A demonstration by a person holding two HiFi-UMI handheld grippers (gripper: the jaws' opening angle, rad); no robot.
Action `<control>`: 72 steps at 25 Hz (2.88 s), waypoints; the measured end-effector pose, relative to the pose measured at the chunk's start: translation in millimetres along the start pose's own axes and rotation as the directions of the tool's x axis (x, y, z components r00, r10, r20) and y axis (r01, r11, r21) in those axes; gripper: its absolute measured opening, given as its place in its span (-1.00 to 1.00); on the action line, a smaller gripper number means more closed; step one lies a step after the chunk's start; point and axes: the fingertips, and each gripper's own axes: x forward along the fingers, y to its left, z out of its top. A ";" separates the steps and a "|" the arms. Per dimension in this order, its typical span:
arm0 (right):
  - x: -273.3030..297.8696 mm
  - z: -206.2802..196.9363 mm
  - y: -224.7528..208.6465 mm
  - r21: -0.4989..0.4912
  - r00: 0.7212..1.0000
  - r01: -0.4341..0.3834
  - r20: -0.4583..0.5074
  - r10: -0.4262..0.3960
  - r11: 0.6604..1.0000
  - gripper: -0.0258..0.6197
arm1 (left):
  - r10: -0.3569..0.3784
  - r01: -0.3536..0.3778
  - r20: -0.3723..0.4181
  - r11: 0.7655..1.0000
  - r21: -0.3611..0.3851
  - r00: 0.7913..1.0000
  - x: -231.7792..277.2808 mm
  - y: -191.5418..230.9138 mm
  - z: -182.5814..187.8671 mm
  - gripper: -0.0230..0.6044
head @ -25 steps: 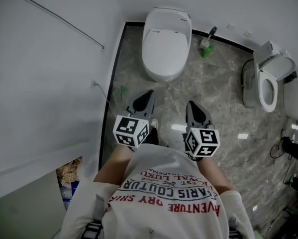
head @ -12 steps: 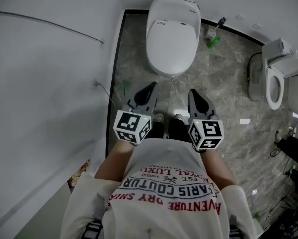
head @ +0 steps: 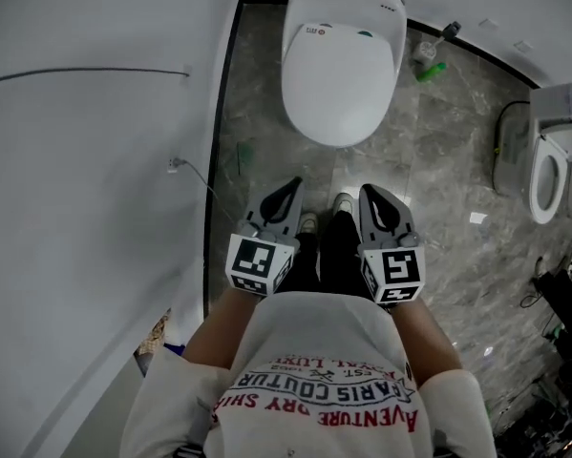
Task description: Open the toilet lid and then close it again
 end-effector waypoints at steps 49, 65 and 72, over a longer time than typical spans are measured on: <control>298.7 -323.4 -72.7 -0.929 0.975 -0.084 -0.151 -0.162 0.361 -0.70 | 0.144 0.106 -0.177 0.400 0.910 0.974 284.6 101.9 -335.8 -0.35; 277.3 -289.3 -69.5 -0.920 0.980 -0.046 -0.117 -0.160 0.389 -0.69 | 0.113 0.073 -0.129 0.406 0.911 0.985 271.1 95.5 -300.9 -0.53; 259.4 -258.1 -71.2 -0.911 0.982 -0.033 -0.106 -0.156 0.411 -0.69 | 0.111 0.087 -0.145 0.414 0.906 0.983 260.5 86.0 -266.5 -0.56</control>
